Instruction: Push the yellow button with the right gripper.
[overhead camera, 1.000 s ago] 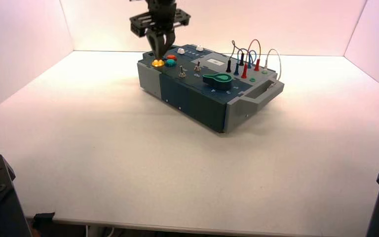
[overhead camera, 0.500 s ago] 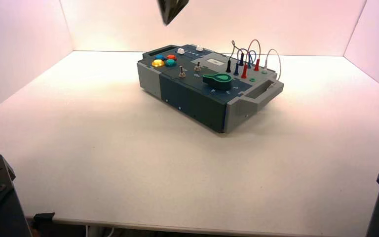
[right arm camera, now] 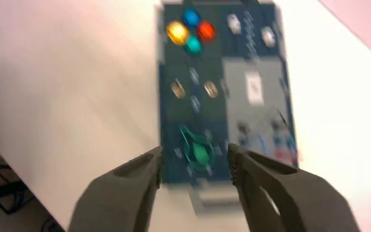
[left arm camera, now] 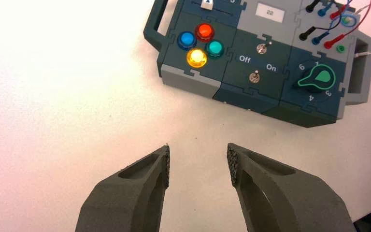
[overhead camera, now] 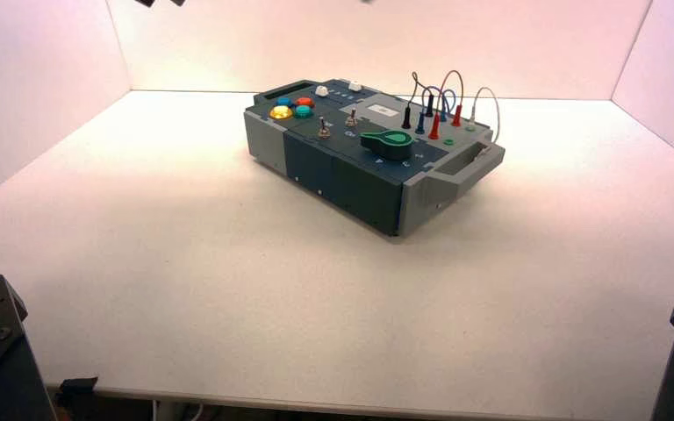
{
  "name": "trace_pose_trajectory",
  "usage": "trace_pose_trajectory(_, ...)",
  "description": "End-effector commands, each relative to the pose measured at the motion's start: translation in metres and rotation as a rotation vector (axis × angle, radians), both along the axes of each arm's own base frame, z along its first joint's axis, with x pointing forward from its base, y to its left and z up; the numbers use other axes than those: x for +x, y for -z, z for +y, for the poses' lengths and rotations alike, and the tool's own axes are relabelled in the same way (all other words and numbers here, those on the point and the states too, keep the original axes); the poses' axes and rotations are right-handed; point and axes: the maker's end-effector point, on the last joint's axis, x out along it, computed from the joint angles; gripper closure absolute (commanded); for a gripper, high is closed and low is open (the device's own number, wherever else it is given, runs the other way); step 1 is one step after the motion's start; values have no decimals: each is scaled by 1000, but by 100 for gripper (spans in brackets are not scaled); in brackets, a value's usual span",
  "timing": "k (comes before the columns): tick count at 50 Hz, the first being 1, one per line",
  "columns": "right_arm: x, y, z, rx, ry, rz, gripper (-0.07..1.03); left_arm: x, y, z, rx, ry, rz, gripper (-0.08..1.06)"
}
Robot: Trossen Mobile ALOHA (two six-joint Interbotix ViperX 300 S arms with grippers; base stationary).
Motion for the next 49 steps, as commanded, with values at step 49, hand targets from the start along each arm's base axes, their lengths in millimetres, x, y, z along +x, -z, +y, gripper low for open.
trace_pose_trajectory(49, -65, 34, -69, 57, 75, -74, 23, 1, 13, -15, 17, 58, 43, 35)
